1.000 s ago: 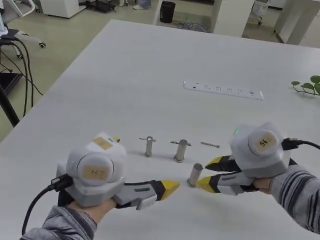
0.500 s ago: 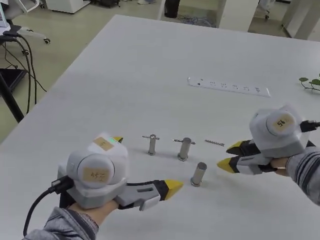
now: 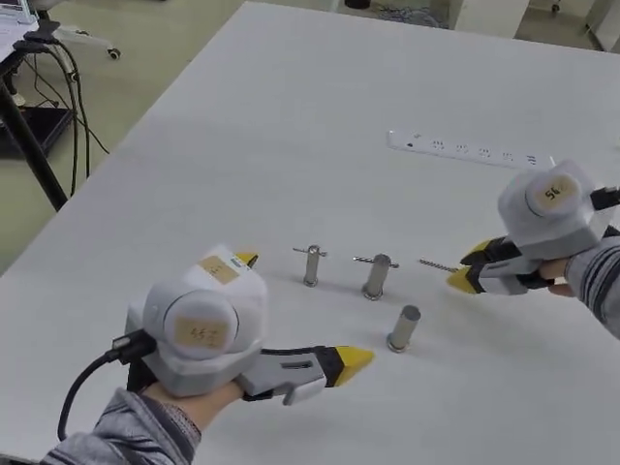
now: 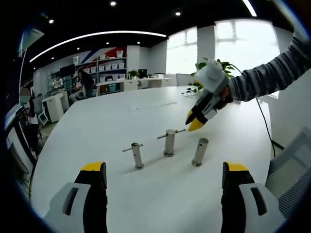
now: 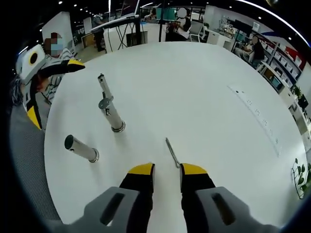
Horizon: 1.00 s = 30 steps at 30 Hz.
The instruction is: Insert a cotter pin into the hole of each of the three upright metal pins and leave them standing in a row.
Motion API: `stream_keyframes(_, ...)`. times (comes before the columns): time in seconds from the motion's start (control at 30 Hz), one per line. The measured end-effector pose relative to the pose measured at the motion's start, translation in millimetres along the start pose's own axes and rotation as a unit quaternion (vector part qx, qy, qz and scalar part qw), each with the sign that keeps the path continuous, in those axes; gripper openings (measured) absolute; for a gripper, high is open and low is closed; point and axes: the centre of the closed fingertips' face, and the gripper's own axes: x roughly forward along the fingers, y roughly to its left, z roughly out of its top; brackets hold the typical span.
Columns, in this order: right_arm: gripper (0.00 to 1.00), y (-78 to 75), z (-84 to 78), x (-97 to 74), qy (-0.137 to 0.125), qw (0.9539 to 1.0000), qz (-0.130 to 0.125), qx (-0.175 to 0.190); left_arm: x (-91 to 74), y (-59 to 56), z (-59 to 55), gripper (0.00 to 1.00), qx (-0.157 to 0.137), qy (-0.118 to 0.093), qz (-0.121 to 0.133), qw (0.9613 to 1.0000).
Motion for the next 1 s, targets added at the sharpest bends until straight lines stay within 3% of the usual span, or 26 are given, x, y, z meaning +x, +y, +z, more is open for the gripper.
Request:
stream_keyframes(0.07,0.15,-11.1,0.5,6.4,0.007,0.9999,0.002,-0.008,-0.1,-0.2,-0.5,0.98,0.001,0.001,0.0,1.0)
stream_keyframes(0.6,0.02,-11.8,-7.0,22.9,0.061,0.9974,0.034,-0.017,1.1,-0.4,-4.0,0.97,0.003,0.007,-0.003,1.0)
stream_keyframes(1.0,0.0,-12.3,-7.0,23.7,0.066,0.9953,0.033,-0.062,1.5,-1.7,-4.9,0.95,0.006,0.01,-0.007,0.9999)
